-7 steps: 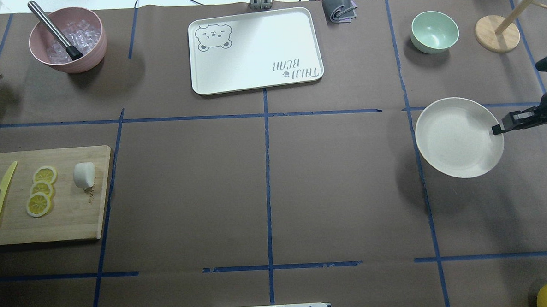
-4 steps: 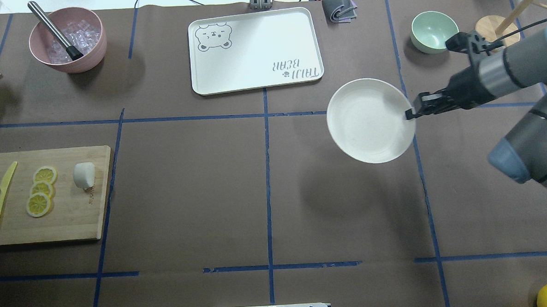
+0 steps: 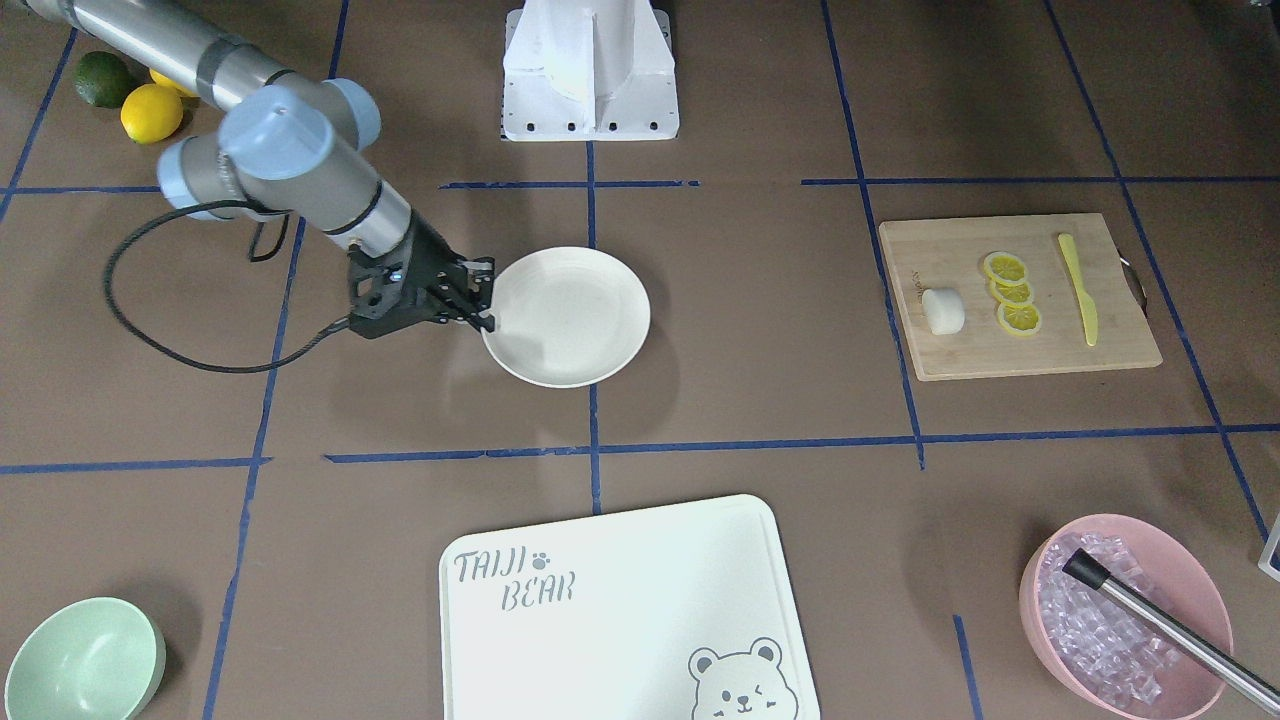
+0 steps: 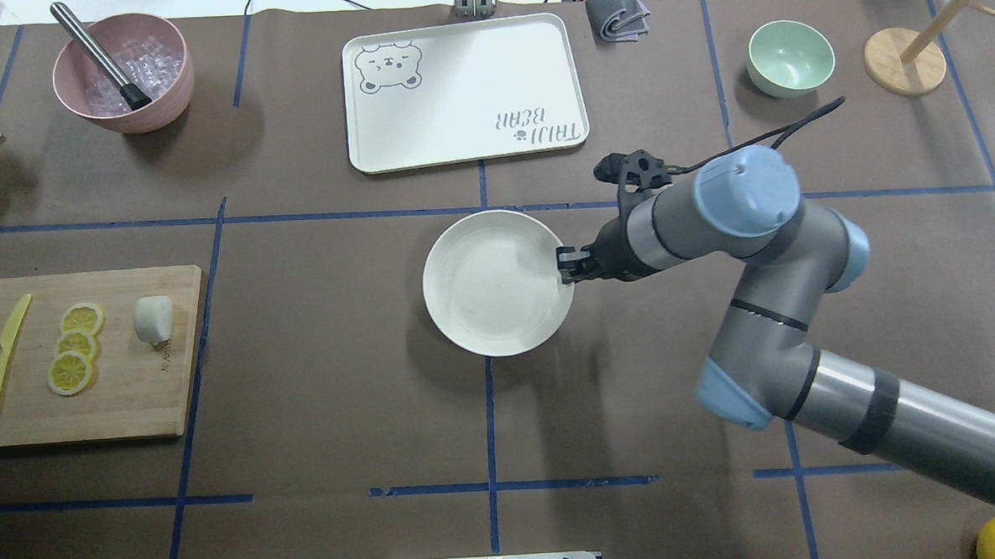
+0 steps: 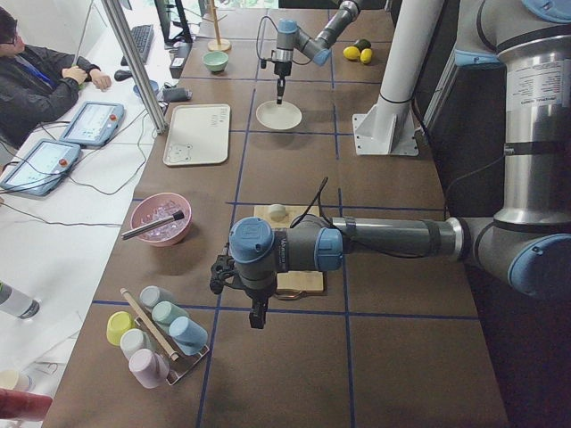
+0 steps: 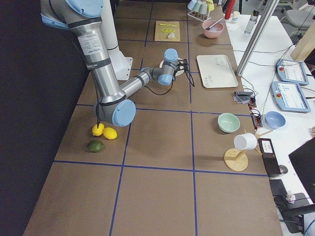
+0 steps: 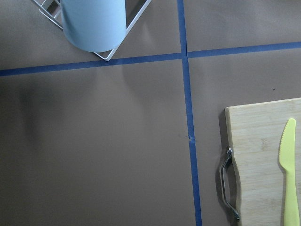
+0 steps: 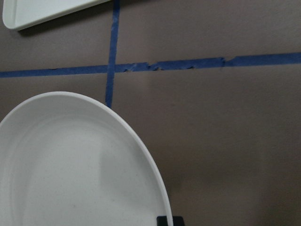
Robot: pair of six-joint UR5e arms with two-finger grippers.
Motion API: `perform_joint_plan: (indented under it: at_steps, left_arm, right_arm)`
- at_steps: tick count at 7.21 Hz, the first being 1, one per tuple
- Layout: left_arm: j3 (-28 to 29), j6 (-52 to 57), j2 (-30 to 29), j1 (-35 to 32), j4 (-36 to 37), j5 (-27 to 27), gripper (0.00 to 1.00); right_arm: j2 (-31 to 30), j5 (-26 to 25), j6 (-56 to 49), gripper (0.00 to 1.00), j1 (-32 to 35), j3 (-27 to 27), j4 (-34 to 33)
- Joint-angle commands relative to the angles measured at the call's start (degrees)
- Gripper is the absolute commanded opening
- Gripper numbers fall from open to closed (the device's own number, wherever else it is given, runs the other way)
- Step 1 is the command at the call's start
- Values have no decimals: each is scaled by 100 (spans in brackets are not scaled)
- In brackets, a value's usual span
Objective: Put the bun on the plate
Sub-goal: 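Slide the white plate with the right gripper to the table center, then release the plate and withdraw the right arm out of view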
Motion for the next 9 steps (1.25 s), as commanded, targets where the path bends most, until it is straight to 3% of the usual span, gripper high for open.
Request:
perform_joint_plan:
  at_steps: [1, 2, 4, 6, 8, 9]
  left_arm:
    - [0, 0, 0, 0, 0, 0, 100]
    - [0, 0, 0, 0, 8, 0, 100]
    - [0, 0, 0, 0, 9, 0, 100]
    - [0, 0, 0, 0, -18, 0, 100]
    - [-9, 0, -17, 0, -53, 9, 100]
    - [-17, 17, -17, 0, -53, 9, 100]
  right_arm:
    - [524, -723, 422, 10, -453, -404, -194]
    - [516, -716, 423, 25, -454, -396, -177]
    - [464, -681, 423, 99, -445, -379, -377]
    - [411, -428, 171, 100, -44, 154, -1821]
    - [1, 720, -969, 100, 1000, 578, -2294]
    - [-254, 987, -1853, 100, 1484, 562, -2312]
